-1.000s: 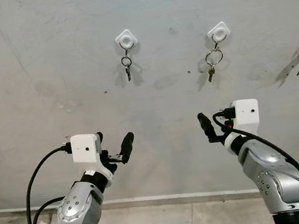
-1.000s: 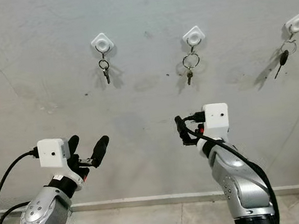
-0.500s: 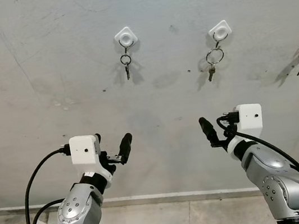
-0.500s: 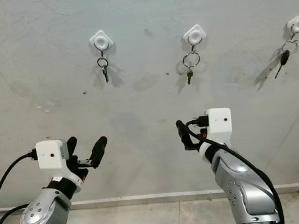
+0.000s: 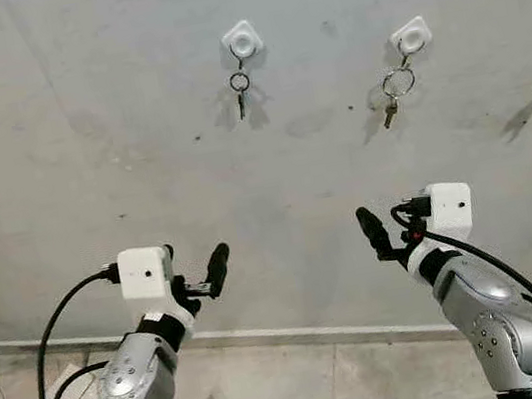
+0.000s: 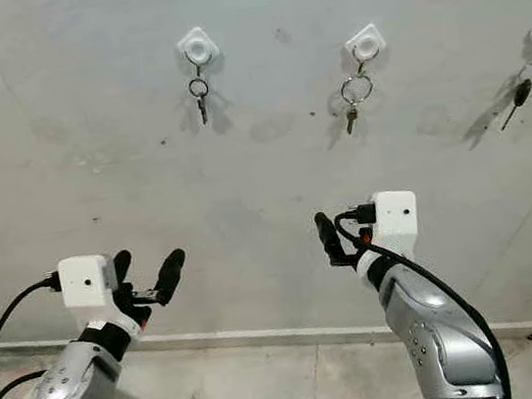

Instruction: Hang keys on a hook

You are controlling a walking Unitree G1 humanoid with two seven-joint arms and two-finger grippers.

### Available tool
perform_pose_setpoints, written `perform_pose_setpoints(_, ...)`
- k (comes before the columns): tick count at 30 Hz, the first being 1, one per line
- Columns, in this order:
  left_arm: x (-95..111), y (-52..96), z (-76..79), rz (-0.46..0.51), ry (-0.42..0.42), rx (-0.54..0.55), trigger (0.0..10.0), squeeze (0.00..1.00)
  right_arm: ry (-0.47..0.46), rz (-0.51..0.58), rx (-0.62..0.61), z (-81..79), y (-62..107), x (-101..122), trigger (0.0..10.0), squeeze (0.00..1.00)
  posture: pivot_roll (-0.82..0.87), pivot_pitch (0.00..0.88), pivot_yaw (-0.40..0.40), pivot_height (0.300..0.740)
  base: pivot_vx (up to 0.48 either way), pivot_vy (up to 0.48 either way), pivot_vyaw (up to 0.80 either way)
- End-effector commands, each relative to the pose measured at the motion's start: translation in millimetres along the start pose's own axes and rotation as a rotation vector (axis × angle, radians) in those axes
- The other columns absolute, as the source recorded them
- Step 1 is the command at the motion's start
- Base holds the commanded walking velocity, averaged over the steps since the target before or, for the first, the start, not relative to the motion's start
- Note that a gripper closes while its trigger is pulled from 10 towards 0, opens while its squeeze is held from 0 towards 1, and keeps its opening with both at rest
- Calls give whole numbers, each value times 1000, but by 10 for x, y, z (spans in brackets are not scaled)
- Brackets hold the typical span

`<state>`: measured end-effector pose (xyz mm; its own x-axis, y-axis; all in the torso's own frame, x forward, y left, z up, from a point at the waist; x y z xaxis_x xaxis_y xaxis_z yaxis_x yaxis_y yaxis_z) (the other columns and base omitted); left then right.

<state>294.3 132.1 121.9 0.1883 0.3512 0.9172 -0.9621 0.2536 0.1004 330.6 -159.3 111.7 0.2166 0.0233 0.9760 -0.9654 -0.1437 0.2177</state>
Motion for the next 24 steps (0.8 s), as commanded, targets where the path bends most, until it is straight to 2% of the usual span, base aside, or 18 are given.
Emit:
perform_pose_setpoints(1, 22, -4, 52, 8, -6, -12, 10000, 0, -1, -6, -18, 48, 18, -2, 10000, 0, 80, 2, -32, 740, -255, 0, 0)
perform_pose_setpoints(24, 53, -63, 13, 20, -15, -4, 10000, 0, 2, 19, -25, 47, -71, 97, 10000, 0, 83, 0, -32, 740, -247, 0, 0)
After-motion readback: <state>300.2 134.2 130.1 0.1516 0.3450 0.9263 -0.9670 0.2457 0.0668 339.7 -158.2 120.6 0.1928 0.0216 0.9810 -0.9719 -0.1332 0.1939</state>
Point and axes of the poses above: a point about 5 cm out from each wrist's last joint towards the gripper, its own y axis pointing back from the gripper into the wrist, its own x axis along the axis of the wrist's last joint, z = x × y, the point moved 5 cm from there along -y, pointing out of the wrist towards the gripper, and after that the axes turned 13 degrees about y, right-handed, at the moved point
